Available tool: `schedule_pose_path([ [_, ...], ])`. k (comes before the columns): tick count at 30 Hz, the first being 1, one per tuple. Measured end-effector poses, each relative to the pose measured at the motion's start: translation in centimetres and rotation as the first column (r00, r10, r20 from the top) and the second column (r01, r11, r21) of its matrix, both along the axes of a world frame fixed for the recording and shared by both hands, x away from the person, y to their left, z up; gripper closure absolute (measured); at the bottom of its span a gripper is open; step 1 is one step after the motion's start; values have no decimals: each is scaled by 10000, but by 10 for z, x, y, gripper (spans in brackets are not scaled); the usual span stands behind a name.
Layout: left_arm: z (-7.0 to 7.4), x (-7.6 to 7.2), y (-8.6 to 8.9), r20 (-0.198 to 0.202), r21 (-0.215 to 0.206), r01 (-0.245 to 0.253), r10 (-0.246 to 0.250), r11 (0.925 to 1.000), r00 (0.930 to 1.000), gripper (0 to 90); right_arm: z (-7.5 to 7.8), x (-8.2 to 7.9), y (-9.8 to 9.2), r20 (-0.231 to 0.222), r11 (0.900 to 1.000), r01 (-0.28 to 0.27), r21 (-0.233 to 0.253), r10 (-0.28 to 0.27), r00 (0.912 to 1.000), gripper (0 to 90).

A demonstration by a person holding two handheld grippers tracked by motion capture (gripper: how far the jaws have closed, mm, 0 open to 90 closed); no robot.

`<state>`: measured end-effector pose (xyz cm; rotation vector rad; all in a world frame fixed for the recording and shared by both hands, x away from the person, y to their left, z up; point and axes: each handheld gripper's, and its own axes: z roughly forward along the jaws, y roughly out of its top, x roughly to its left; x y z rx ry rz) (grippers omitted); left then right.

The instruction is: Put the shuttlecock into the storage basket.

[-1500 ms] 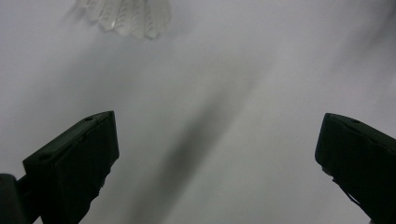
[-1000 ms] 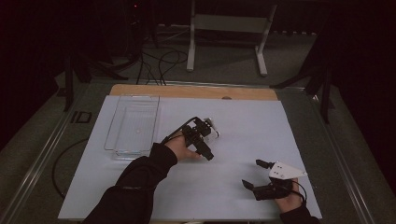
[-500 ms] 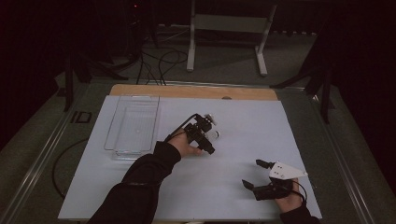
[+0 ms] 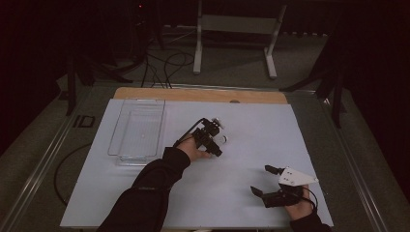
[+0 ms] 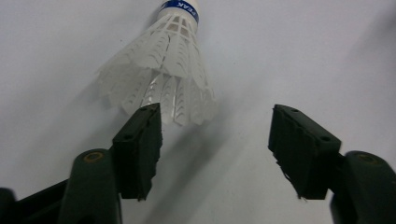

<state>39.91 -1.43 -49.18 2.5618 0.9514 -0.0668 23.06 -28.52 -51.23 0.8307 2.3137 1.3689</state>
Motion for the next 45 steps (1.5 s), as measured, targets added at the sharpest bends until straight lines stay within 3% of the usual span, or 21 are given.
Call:
schedule_pose_path([
  [5, -4, 2, -4, 313, -32, -84, 85, 10000, 9995, 417, 0, 0, 0, -2, 10000, 10, 1, -10, 10000, 84],
  [10, -9, 4, -7, 316, -87, -233, 235, 9997, 9992, 491, 0, 0, 0, -11, 10000, 6, 5, -6, 10000, 84],
  [19, -20, 8, -11, 511, 18, -371, 370, 9993, 9980, 533, 0, 0, 0, -40, 10000, 7, -1, -7, 10000, 84],
  [27, -27, 12, -16, 674, 122, -436, 427, 9990, 9968, 708, -1, 0, 0, -63, 10000, -14, -9, 14, 10000, 84],
  [31, -28, 12, -16, 898, 91, -506, 496, 9987, 9947, 776, -1, 0, 0, -76, 10000, -33, 3, 33, 10000, 84],
  [34, -27, 13, -17, 913, 88, -479, 469, 9988, 9947, 791, -1, 1, 0, -91, 10000, -51, 4, 51, 9999, 84],
  [38, -26, 12, -18, 929, 79, -401, 392, 9992, 9949, 884, -1, 1, 0, -81, 10000, -49, 1, 49, 10000, 84],
  [45, -21, 12, -18, 1023, 200, -160, 138, 9997, 9947, 900, -1, 1, 0, -88, 10000, -59, -3, 59, 9999, 84],
])
